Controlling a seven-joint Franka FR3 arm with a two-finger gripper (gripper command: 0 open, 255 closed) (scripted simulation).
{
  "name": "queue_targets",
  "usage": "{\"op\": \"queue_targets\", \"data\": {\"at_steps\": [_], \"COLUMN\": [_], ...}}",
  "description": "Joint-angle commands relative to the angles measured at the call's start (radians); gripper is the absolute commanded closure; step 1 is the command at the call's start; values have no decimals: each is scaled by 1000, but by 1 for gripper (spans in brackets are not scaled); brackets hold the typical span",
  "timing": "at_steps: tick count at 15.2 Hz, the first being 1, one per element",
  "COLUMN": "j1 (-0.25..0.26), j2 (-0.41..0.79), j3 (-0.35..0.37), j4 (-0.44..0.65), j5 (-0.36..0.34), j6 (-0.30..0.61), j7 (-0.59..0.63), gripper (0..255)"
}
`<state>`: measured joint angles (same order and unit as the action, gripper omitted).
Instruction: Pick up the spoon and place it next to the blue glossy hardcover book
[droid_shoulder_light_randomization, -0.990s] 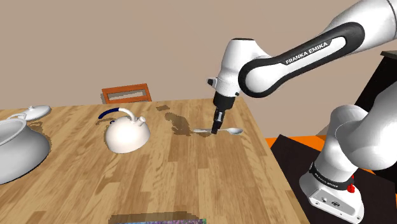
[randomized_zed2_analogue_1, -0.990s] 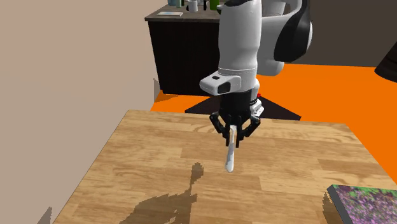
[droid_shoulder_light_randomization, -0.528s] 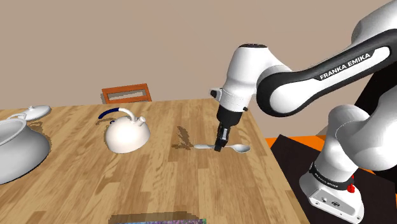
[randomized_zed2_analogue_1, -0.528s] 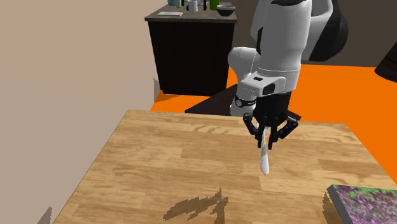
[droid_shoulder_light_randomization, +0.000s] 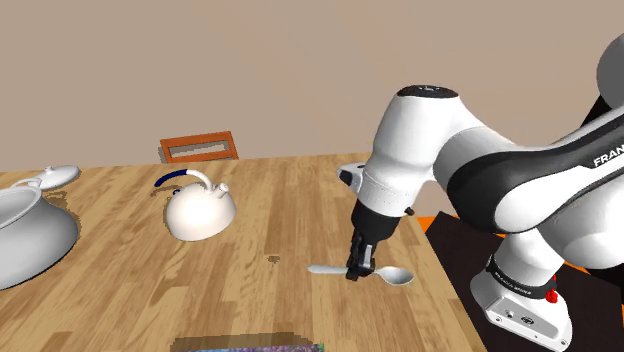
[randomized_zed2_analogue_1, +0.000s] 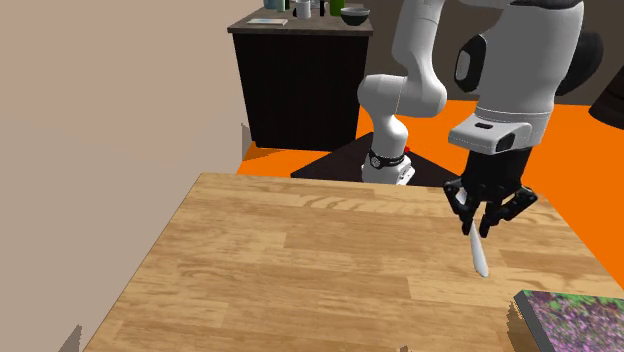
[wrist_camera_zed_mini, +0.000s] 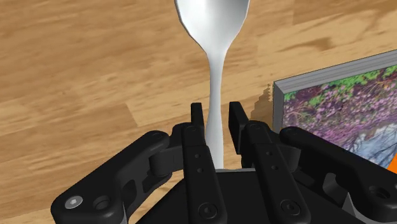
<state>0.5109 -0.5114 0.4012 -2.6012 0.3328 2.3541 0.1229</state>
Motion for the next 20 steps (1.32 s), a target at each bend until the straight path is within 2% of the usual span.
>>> {"op": "queue_targets", "data": {"at_steps": [1, 9, 20], "j1": [13, 43, 18], "j2": [10, 84, 185], "j3": [44, 253, 315], "j4": [16, 117, 37], "j5": [4, -15, -35], "j6": [3, 18, 195], "j7": [56, 313, 338], "gripper": [255, 255, 255]}}
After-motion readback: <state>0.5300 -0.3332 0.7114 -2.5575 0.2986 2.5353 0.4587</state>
